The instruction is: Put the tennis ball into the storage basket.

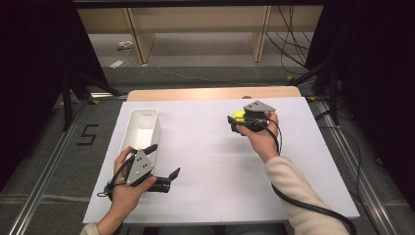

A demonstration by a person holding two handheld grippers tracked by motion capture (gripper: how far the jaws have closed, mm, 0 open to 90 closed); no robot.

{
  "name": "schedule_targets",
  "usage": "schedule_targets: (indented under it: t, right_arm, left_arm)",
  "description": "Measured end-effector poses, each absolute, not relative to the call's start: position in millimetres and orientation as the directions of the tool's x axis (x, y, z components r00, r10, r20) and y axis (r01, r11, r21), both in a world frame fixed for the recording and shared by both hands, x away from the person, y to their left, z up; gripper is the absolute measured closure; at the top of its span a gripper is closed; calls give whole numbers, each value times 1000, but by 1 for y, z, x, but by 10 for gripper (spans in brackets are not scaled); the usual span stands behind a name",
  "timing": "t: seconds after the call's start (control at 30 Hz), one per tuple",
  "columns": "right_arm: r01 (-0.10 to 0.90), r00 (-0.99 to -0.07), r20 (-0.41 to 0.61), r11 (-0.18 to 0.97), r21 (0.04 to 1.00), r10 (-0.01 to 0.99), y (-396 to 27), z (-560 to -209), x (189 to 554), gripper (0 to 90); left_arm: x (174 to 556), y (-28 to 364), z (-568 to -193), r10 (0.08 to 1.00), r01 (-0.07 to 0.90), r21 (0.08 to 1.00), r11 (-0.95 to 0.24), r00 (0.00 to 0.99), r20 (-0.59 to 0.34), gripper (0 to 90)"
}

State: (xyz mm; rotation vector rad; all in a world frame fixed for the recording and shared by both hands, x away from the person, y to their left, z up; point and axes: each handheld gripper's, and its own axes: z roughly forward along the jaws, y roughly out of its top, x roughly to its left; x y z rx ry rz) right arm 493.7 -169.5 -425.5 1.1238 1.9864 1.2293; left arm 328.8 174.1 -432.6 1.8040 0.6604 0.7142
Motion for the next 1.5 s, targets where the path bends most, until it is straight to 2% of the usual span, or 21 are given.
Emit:
schedule_targets:
  t: [1.5]
  right_arm:
    - [328,-545,-18,233,916,838,-154,-412,483,274]
  left_arm:
    - [329,175,-432,728,104,947,-303,667,159,0]
